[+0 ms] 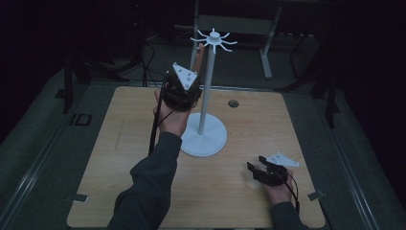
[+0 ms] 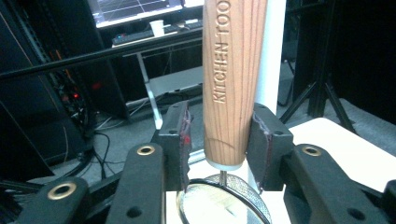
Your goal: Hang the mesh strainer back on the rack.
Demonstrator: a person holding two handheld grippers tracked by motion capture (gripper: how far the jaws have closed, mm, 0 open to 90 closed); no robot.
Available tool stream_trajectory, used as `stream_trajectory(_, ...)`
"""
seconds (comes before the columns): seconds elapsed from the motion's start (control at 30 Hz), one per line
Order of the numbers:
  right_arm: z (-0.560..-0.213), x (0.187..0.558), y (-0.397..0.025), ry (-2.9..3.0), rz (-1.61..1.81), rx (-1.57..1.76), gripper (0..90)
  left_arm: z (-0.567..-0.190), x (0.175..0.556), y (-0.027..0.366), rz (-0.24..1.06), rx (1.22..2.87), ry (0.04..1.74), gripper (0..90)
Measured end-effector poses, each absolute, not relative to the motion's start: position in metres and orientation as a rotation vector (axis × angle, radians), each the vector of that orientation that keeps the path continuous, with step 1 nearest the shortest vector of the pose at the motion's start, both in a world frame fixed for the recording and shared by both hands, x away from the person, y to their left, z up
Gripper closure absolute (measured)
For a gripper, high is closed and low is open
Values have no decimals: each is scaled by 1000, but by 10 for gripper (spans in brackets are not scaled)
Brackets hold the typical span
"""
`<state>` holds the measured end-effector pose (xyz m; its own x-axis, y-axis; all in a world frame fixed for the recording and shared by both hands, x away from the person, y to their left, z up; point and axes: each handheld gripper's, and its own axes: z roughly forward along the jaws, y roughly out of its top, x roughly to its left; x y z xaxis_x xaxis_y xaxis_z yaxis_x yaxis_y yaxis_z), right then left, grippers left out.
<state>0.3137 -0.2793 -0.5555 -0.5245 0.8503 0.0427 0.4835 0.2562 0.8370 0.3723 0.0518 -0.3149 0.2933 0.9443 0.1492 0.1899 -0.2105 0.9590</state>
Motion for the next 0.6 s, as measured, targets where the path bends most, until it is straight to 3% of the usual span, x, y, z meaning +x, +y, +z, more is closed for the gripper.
stream_trajectory(0.6, -556, 314, -279, 2114, 1179, 1215, 381, -311, 355, 64, 962, 1591, 998, 509)
